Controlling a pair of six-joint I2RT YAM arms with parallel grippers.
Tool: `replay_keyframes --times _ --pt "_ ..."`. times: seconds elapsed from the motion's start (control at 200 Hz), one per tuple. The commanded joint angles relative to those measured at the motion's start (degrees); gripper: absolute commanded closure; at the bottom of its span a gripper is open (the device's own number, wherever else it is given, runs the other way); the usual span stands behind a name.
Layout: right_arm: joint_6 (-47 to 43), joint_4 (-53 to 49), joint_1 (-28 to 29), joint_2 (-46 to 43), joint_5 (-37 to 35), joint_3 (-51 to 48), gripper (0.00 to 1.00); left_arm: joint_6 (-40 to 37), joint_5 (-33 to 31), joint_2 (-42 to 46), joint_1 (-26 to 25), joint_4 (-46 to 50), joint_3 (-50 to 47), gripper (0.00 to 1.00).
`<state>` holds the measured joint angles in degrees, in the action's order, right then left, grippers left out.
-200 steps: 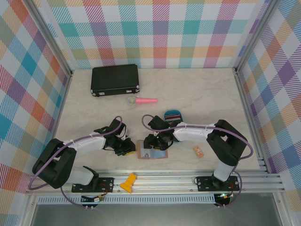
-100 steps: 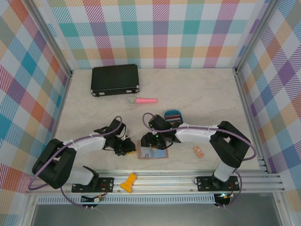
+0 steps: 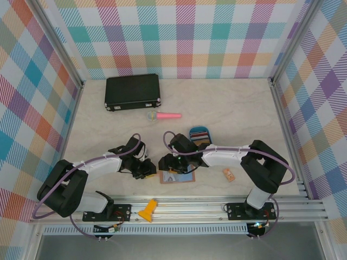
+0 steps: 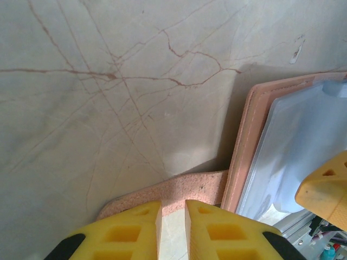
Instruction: Put the credit cards into the card holder
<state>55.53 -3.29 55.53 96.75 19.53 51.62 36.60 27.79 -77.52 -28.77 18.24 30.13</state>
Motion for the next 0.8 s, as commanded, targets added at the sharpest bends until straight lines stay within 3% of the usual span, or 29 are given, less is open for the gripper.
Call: replay_keyframes --times 0.0,0.12,0.34,0.495,0.795 --pt "1.0 3.6 0.4 1.3 2.0 -0.5 0.43 -0.5 -4.1 -1.0 0.4 3.8 -1.9 0.8" --pt "-0.9 1.0 0.5 -0.6 -0.1 0.3 0.44 -0.5 -4.1 -1.0 0.4 3.9 -1.9 0.8" --pt "-6.6 -17.6 -0.4 -9.7 -12.6 3.2 0.43 -0.7 -4.2 -1.2 0.4 3.9 -2.3 0.8" --pt "-9.4 -29.7 -1.4 -11.6 -20.3 5.7 0.36 -0.7 -4.2 -1.4 0.4 3.7 -2.2 0.79" --pt "-12.3 -31.1 -3.1 -4.5 -13.9 8.0 0.25 -0.7 -4.1 -2.1 0.4 3.3 -2.3 0.79"
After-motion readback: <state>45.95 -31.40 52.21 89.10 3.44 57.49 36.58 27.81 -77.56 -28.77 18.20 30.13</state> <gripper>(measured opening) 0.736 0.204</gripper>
